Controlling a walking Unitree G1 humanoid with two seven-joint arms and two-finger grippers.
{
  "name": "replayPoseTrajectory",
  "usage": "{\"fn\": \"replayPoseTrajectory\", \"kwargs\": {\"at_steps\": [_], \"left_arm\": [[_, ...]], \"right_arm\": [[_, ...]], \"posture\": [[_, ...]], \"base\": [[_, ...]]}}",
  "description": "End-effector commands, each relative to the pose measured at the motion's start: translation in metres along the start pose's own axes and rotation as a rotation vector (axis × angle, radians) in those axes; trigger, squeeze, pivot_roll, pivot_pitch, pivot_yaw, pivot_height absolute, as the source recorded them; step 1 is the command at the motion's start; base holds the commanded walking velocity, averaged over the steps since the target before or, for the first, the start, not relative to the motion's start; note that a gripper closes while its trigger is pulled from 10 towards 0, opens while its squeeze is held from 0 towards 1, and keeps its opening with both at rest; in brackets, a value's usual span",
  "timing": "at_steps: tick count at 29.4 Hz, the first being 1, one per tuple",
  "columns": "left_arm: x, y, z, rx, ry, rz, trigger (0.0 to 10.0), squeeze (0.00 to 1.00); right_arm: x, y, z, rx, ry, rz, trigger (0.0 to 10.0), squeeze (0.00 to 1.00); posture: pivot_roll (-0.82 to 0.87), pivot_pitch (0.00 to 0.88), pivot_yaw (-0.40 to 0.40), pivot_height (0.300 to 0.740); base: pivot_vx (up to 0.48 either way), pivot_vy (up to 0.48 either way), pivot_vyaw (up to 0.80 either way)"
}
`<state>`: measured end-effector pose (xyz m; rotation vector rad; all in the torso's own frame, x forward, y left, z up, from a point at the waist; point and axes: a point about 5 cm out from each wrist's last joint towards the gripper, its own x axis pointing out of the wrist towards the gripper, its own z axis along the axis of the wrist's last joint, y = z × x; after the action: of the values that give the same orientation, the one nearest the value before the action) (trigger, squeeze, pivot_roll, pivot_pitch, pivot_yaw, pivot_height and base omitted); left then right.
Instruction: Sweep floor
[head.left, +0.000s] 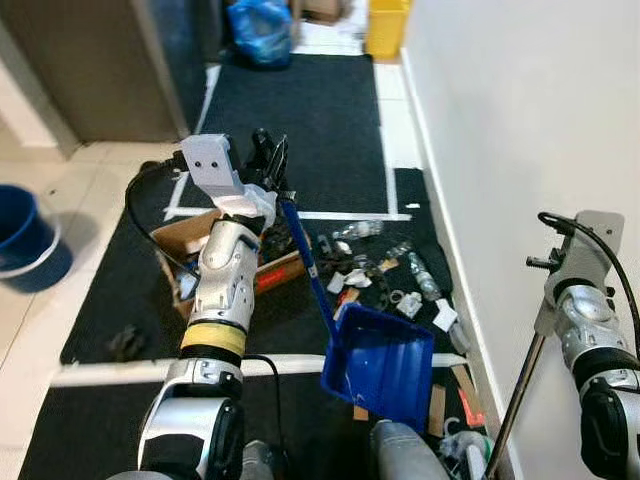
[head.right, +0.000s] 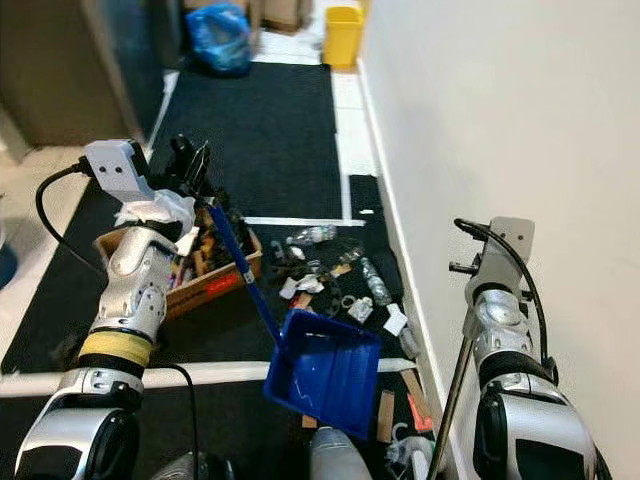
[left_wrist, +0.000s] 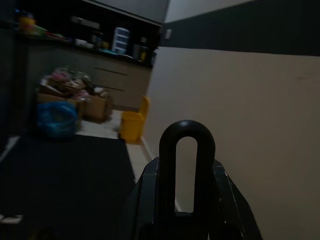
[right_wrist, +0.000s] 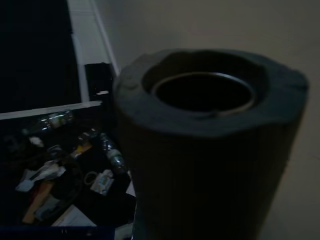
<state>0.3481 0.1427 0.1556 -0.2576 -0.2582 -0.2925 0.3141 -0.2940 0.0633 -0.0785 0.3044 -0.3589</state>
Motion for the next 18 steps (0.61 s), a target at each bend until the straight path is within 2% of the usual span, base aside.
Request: {"fn": "replayPoseTrajectory", "kwargs": {"at_steps": [1, 9, 18], "left_arm": [[0.000, -0.001, -0.002, -0.003, 0.001, 0.011, 10.0, 0.00], [-0.006, 0.014, -0.003, 0.046, 0.020, 0.059, 10.0, 0.00], [-0.008, 0.021, -0.003, 0.056, 0.029, 0.084, 10.0, 0.00]], "right_arm": [[0.001, 0.002, 0.001, -0.019, 0.005, 0.015, 10.0, 0.00], [0.001, 0.011, 0.004, 0.008, -0.032, 0.045, 10.0, 0.00], [0.001, 0.012, 0.011, 0.034, -0.069, 0.043, 10.0, 0.00]], "posture": [[0.11, 0.010, -0.060, 0.740], [0.12, 0.016, -0.060, 0.740], [0.12, 0.024, -0.057, 0.740]], "base": [[0.000, 0.000, -0.80], [0.000, 0.000, -0.80], [0.000, 0.000, -0.80]]}}
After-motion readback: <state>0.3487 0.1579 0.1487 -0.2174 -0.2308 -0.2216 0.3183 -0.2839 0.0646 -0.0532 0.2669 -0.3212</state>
